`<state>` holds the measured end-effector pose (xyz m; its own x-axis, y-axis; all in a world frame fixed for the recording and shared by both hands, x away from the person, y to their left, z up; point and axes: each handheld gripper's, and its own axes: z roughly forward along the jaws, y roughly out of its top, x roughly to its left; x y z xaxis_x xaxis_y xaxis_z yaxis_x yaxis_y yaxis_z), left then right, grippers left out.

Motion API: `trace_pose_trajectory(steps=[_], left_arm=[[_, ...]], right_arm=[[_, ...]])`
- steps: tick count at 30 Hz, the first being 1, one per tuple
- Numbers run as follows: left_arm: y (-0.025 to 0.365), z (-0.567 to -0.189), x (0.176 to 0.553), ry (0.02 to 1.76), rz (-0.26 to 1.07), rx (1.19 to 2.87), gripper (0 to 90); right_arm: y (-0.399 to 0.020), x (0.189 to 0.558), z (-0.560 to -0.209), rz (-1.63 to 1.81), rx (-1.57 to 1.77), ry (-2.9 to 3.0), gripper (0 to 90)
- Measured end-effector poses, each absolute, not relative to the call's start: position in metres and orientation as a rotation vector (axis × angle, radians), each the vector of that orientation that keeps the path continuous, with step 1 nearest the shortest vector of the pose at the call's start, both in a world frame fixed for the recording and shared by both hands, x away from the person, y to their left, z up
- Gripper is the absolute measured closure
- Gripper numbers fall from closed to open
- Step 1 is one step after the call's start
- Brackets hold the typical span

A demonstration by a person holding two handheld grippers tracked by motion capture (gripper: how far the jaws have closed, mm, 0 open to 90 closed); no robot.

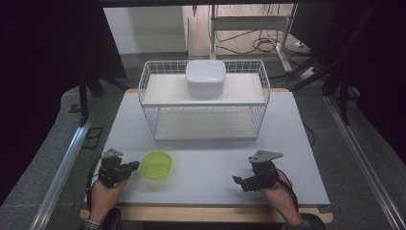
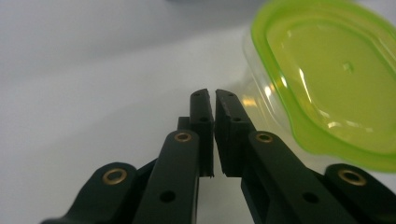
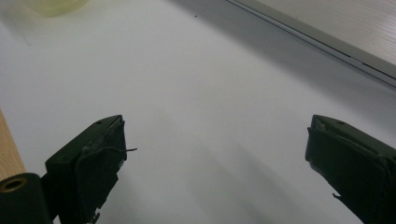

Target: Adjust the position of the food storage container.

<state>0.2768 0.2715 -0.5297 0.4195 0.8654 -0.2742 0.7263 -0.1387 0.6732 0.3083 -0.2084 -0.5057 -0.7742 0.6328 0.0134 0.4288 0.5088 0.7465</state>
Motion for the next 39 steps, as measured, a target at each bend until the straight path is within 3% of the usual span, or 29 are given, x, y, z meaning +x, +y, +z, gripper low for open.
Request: trace_pose_trajectory(steps=[23, 39], left_arm=[[0.22, -0.535, 0.288, 1.138, 0.023, 2.005, 88.5], [0.164, -0.535, 0.291, 0.973, -0.003, 2.117, 87.5]], right_arm=[[-0.206, 0.309, -0.509, 1.113, 0.894, 2.51, 5.8], [-0.205, 0.31, -0.51, 1.114, 0.921, 2.527, 5.8]])
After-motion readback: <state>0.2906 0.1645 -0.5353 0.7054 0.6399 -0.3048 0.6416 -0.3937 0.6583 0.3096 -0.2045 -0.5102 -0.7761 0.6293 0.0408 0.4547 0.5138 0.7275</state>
